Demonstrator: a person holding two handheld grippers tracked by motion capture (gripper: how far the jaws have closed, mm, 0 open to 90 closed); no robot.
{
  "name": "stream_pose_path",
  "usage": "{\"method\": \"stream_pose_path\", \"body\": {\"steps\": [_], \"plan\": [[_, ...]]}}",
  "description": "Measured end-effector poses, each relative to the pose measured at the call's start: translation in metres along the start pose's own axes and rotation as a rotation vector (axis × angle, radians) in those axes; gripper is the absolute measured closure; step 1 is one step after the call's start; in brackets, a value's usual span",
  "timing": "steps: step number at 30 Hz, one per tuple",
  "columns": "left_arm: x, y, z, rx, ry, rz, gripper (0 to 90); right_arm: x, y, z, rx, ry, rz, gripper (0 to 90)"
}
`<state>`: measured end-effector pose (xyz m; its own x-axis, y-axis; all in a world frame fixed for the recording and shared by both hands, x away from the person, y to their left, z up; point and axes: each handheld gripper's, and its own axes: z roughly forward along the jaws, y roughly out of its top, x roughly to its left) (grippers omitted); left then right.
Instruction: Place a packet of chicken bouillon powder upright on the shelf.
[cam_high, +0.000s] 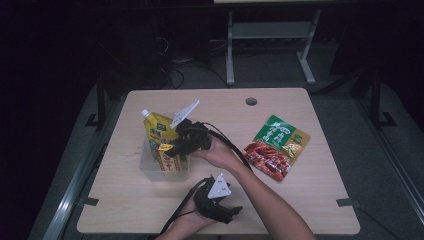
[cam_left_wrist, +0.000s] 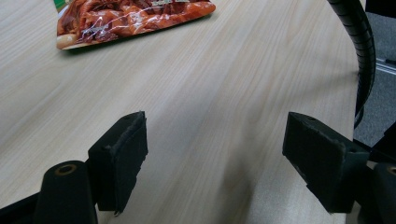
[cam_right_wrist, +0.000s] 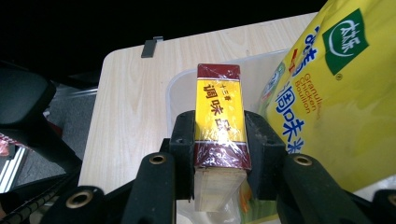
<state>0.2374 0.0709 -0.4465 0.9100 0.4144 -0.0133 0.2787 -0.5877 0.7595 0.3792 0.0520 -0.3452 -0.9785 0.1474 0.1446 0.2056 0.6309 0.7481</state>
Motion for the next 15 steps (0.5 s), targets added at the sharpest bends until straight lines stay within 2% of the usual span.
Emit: {"method": "stream_pose_path", "body": {"steps": [15], "plan": [[0.0002, 0.0002, -0.0004, -0.003, 0.003, 0.000, 21.6, 0.0040, -0.0035, 0.0065, 0.031, -0.003, -0.016, 65.9]]}}
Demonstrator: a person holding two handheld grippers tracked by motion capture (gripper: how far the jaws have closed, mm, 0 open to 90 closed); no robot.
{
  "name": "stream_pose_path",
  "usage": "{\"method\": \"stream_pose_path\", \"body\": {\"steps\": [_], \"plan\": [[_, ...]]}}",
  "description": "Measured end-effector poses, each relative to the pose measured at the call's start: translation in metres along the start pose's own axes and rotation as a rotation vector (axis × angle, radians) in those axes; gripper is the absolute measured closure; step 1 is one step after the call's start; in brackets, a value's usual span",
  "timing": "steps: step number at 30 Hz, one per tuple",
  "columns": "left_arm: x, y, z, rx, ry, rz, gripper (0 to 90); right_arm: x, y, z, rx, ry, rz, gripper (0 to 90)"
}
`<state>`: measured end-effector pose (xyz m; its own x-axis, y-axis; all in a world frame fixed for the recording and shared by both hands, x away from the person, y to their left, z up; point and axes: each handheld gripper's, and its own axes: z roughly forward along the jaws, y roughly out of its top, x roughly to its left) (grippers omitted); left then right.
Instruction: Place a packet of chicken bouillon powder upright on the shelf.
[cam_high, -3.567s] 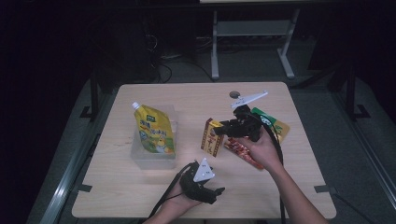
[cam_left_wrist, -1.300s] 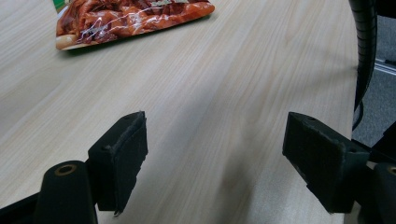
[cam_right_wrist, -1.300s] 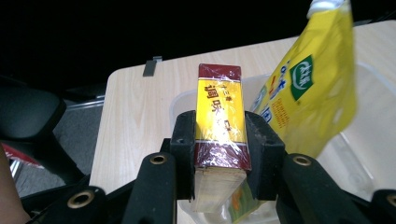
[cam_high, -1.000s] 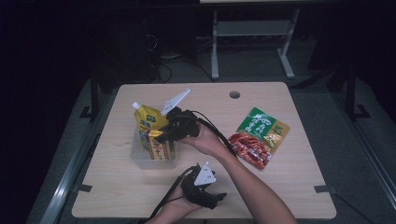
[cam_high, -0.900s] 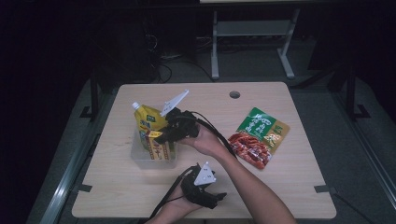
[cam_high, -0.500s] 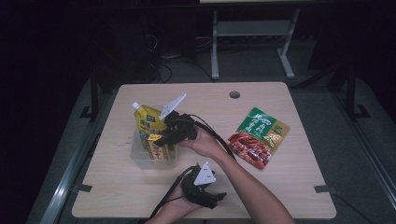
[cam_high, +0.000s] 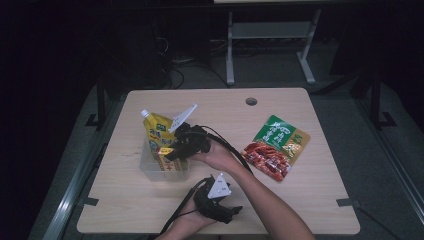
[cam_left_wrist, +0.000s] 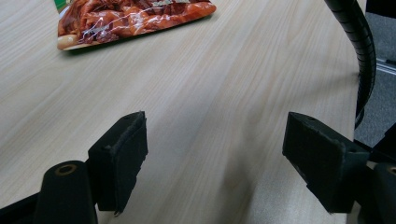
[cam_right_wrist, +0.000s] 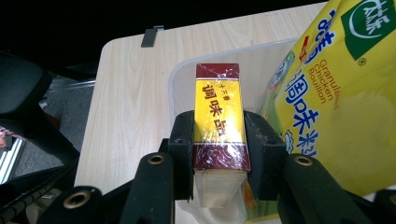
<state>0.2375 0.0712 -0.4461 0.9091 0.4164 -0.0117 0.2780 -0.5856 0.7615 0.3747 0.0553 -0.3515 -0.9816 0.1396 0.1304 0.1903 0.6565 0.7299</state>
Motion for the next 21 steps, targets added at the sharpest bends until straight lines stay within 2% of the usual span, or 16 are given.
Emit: {"method": "stream_pose_path", "body": {"steps": [8, 16, 21], "plan": [[-0.0001, 0.0002, -0.0004, -0.002, 0.000, -0.001, 21.6, 0.0006, -0.0004, 0.0004, 0.003, -0.002, 0.000, 65.2], [0.0004, 0.0002, -0.0003, -0.014, 0.003, -0.016, 21.5, 0.0015, -0.0027, 0.0037, 0.035, -0.010, -0.013, 62.0], [0.0010, 0.0002, -0.0010, -0.017, 0.004, -0.021, 21.5, 0.0017, -0.0031, 0.0002, 0.018, -0.009, -0.009, 60.7]]}}
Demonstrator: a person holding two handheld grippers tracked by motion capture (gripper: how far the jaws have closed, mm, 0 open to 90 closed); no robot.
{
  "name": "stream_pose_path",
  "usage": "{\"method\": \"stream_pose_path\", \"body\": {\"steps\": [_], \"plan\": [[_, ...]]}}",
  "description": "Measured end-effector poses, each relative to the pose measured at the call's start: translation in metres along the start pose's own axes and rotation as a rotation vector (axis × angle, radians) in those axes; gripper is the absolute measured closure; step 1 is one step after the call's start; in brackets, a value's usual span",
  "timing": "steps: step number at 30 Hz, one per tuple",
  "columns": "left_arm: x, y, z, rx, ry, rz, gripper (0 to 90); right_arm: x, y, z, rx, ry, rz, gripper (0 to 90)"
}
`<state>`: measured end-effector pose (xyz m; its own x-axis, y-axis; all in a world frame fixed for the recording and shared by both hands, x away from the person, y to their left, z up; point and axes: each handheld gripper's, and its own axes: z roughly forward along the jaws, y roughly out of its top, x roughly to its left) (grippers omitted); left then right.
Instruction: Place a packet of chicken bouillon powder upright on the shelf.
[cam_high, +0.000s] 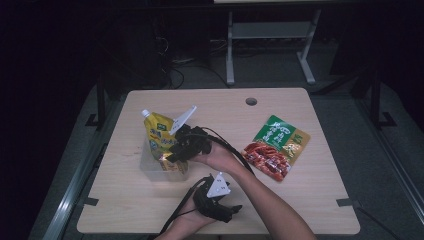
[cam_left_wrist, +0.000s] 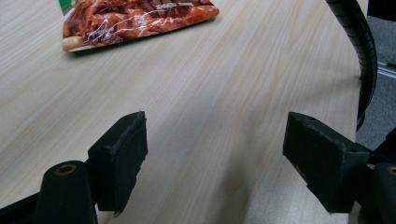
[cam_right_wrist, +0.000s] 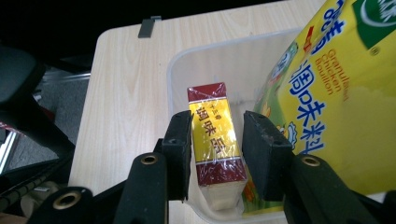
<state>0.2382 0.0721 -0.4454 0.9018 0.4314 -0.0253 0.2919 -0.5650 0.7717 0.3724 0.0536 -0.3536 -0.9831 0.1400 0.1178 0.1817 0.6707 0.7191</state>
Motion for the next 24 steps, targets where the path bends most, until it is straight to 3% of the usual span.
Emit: {"method": "stream_pose_path", "body": {"steps": [12, 20, 24], "plan": [[0.000, 0.000, 0.000, -0.002, 0.001, -0.004, 21.5, 0.001, -0.003, -0.017, -0.033, 0.004, 0.011, 55.6], [0.003, 0.002, -0.002, 0.005, 0.009, 0.026, 21.5, 0.001, -0.008, -0.034, -0.060, -0.009, 0.027, 54.7], [0.003, 0.001, -0.002, 0.005, 0.006, 0.017, 21.5, 0.000, -0.010, -0.041, -0.066, -0.018, 0.028, 54.4]]}}
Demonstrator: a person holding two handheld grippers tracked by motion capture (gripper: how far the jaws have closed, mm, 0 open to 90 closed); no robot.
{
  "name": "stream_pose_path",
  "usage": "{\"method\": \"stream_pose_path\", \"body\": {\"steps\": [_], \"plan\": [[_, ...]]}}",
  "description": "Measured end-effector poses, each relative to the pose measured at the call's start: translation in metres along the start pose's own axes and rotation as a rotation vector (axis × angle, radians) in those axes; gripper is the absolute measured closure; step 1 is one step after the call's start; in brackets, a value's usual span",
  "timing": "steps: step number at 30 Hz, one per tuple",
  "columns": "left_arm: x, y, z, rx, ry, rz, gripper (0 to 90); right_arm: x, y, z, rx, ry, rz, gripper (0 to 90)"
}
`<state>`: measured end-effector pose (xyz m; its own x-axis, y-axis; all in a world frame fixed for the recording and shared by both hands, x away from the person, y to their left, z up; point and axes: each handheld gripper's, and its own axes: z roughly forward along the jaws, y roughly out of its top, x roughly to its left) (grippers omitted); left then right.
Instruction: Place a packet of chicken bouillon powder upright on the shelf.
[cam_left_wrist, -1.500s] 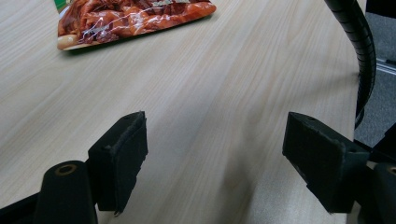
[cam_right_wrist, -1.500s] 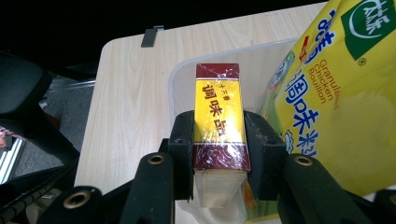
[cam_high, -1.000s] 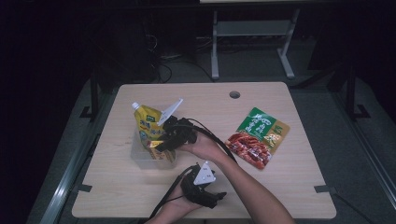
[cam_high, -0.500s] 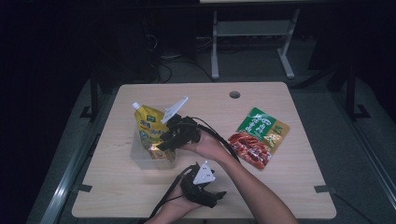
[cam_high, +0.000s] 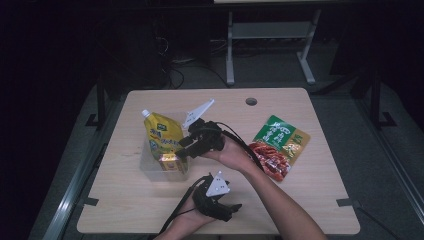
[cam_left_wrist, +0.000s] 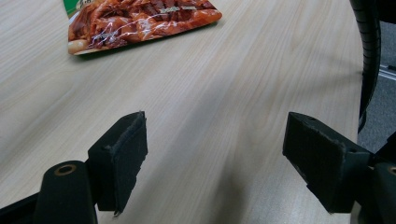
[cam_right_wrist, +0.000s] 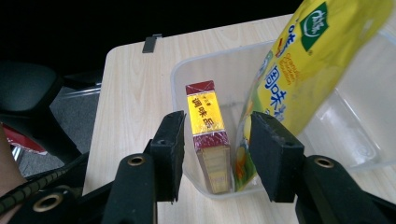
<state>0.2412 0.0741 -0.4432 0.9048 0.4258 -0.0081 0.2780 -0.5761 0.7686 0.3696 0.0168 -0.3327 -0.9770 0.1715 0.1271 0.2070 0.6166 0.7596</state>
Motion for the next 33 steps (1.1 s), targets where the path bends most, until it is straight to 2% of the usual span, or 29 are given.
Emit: {"method": "stream_pose_path", "body": {"steps": [7, 13, 14, 19, 25, 33], "plan": [[-0.001, 0.000, 0.000, -0.010, 0.002, -0.017, 21.6, -0.002, -0.006, -0.011, -0.011, -0.010, 0.014, 53.8], [0.000, 0.000, 0.000, -0.011, 0.004, -0.016, 21.5, -0.005, -0.010, -0.017, -0.010, -0.020, 0.018, 53.1], [0.001, 0.000, -0.001, 0.000, 0.004, -0.003, 21.6, -0.004, -0.010, -0.018, -0.011, -0.016, 0.028, 52.9], [0.002, 0.001, -0.001, -0.002, 0.007, 0.007, 21.5, -0.005, -0.014, -0.022, -0.015, -0.019, 0.039, 51.8], [0.003, 0.001, -0.002, -0.005, 0.010, 0.007, 21.5, -0.007, -0.018, -0.026, -0.018, -0.025, 0.048, 50.7], [0.005, 0.002, -0.004, -0.013, 0.016, -0.003, 21.5, -0.012, -0.027, -0.035, -0.024, -0.032, 0.086, 47.0]]}}
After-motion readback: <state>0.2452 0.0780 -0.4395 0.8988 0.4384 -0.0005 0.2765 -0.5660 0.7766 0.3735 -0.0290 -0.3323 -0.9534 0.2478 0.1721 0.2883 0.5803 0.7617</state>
